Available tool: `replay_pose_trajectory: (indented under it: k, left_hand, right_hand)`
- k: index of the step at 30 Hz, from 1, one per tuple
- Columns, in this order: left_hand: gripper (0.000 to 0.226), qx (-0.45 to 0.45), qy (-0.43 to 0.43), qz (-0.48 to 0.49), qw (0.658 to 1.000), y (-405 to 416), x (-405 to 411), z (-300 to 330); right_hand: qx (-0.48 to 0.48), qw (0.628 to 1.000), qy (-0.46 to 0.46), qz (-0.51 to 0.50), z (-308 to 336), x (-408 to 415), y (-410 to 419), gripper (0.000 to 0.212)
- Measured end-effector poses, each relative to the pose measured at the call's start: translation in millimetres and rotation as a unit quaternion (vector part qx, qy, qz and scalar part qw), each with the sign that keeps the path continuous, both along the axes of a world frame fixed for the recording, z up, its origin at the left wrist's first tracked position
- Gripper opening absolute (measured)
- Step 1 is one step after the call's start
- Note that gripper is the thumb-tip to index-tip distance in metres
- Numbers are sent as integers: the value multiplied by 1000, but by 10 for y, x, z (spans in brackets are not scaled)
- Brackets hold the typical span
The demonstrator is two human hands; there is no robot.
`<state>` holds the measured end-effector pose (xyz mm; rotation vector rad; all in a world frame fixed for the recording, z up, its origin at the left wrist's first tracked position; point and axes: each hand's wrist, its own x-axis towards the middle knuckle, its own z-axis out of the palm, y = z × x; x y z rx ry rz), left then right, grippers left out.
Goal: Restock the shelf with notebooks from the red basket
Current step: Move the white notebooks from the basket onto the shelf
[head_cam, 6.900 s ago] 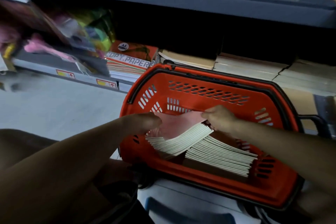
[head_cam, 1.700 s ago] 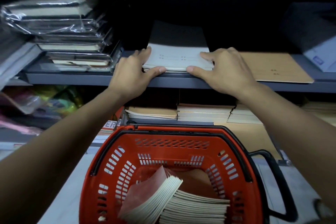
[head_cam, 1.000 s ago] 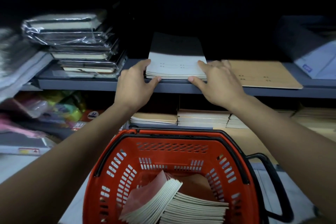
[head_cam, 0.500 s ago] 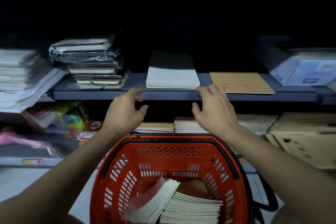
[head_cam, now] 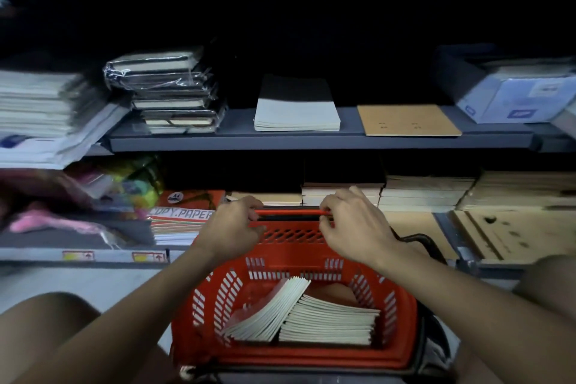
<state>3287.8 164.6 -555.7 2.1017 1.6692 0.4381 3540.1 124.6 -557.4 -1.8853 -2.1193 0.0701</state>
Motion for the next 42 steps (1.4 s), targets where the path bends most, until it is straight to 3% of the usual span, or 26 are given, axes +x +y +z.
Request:
replay_pose_trajectory:
  k: [8, 11, 14, 16, 19, 26, 31, 36, 39, 42]
  left_hand:
    - [13, -128, 28, 15, 991, -58, -107, -615]
    - [26, -199, 65, 8, 978, -105, -103, -767]
    - [64, -351, -3, 53, 935, -138, -139, -918]
    - [62, -392, -4, 83, 916, -119, -239, -1086]
    - [36, -410, 35, 113, 904, -66, -416, -1380]
    - [15, -453, 54, 168, 874, -95, -526, -1632]
    - [27, -497, 35, 207, 842, -119, -518, -1750]
    - [19, -451, 14, 277, 849, -77, -418, -1657]
    - [13, -477, -72, 341, 807, -17, -449, -1694]
    - [15, -532, -180, 387, 731, 41, -486, -1633]
  right_hand:
    - [-143, 983, -87, 80, -639, -143, -82, 34]
    - [-191, 973, -90, 95, -852, -206, -44, 32]
    - [-244, 961, -79, 105, -1010, -246, -2, 30]
    - [-267, 957, -61, 97, -1088, -257, 40, 31]
    - [-288, 954, -30, 74, -1193, -279, 142, 31]
    - [-317, 946, 65, 22, -1427, -508, 328, 28]
    - [-345, 936, 68, 26, -1505, -644, 348, 33]
    - [-365, 924, 111, -23, -1524, -640, 368, 42]
    - [-378, 912, 148, -56, -1498, -645, 346, 50]
    - [-385, 901, 185, -80, -1486, -648, 331, 51]
